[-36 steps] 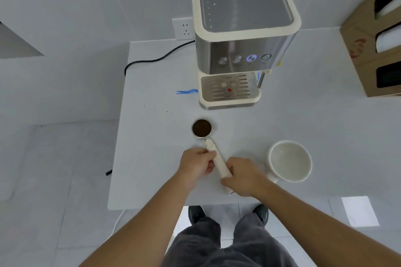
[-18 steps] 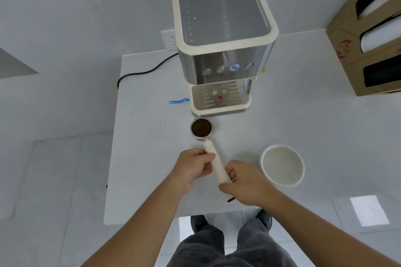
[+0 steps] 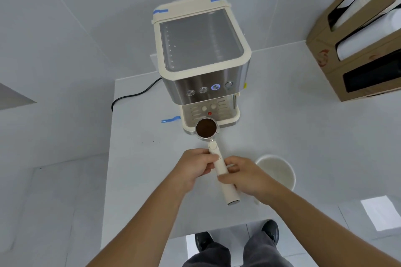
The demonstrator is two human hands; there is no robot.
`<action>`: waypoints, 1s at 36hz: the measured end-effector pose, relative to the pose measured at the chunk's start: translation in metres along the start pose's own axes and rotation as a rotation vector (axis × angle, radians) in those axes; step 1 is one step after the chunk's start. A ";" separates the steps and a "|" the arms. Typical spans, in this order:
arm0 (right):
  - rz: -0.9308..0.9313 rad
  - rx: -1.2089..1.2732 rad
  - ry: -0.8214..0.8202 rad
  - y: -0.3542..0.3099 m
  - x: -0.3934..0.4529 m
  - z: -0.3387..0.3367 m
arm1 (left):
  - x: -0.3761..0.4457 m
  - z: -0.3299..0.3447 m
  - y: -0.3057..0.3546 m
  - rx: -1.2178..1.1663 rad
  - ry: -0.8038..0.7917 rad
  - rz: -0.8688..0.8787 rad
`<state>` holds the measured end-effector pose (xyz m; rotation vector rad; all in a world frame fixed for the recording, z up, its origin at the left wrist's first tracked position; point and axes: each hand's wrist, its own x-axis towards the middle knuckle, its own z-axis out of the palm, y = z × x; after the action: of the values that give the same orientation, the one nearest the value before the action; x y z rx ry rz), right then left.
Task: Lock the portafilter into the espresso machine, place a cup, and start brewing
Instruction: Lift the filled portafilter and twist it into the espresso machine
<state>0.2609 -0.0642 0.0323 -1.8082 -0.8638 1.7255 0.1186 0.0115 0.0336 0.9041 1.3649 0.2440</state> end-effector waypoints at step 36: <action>-0.003 0.286 -0.079 -0.020 0.024 -0.009 | -0.085 -0.043 0.100 0.518 0.306 0.820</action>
<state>0.2673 -0.0326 0.0309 -1.5591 -0.6125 1.8251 0.0936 0.0408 0.1662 1.9112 1.2857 0.6931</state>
